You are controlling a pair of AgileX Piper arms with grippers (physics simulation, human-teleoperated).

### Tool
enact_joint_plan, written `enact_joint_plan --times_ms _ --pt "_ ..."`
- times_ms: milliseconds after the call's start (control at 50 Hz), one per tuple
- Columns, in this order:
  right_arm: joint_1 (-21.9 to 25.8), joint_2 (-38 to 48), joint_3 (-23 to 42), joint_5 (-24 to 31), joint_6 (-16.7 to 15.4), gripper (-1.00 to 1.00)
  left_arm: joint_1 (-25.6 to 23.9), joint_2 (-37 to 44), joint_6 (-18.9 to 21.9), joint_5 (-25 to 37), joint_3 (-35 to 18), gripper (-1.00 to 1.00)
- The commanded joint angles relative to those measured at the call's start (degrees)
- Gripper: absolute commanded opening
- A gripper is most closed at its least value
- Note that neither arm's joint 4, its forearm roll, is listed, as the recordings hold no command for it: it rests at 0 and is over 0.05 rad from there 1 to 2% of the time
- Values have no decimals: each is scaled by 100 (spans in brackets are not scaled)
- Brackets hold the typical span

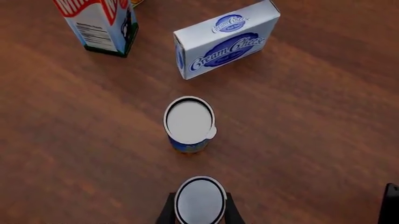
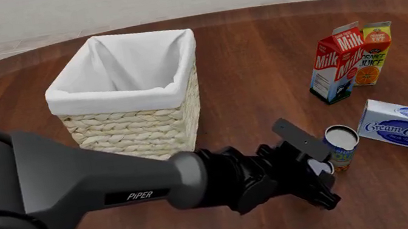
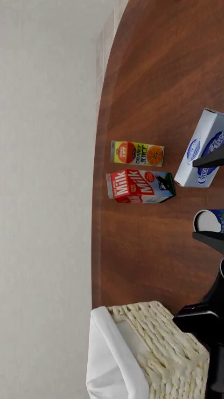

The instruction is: Pick up the tomato sauce, and put it in the basket.

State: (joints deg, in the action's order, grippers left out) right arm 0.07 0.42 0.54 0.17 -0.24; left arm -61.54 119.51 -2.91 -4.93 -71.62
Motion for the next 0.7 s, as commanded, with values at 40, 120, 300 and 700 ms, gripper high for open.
enact_joint_plan --times_ms 40,120,300,700 --pt "2 0 0 0 -1 100 74 -77 146 6 45 -100" --pt "0 0 0 0 0 100 71 -188 173 55 100 -100" --pt "0 0 0 0 0 100 121 -563 356 188 241 -100" --pt "-1 -1 0 0 1 100 169 -2096 642 594 942 -100"
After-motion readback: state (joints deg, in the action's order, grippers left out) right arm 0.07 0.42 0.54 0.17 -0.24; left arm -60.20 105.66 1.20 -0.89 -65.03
